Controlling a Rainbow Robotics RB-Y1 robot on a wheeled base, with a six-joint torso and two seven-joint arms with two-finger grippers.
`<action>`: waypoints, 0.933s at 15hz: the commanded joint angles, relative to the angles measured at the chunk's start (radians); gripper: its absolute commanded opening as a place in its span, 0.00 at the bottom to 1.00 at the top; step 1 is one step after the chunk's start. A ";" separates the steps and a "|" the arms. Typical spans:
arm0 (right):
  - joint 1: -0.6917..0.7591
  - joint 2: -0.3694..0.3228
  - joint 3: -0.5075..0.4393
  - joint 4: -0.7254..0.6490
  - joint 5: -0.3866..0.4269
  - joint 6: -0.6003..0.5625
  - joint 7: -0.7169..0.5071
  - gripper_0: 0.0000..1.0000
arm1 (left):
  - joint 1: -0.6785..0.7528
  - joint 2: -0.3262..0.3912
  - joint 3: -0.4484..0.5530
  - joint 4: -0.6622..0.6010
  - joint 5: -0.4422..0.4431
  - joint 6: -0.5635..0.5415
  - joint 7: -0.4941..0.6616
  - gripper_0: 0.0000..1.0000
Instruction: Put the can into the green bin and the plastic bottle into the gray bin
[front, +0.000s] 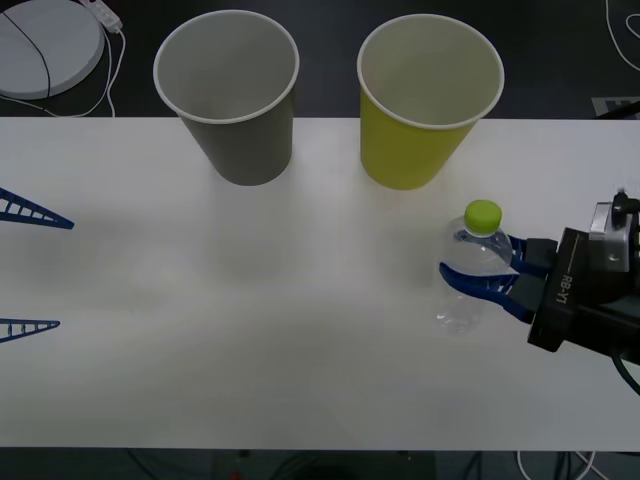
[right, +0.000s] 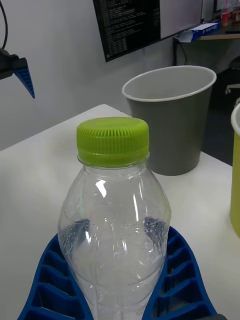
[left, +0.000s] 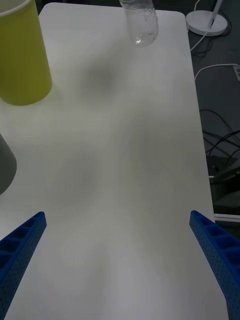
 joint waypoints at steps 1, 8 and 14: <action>0.000 -0.020 -0.065 -0.035 0.025 0.000 -0.114 0.00 | 0.000 0.000 0.000 0.000 0.000 0.000 0.000 1.00; -0.001 -0.098 -0.274 -0.118 0.176 -0.002 -0.495 0.00 | 0.000 0.000 0.000 0.000 0.000 0.000 0.000 1.00; -0.081 -0.178 -0.346 -0.143 0.268 -0.002 -0.769 0.00 | 0.000 0.000 0.000 0.000 0.000 0.000 0.000 1.00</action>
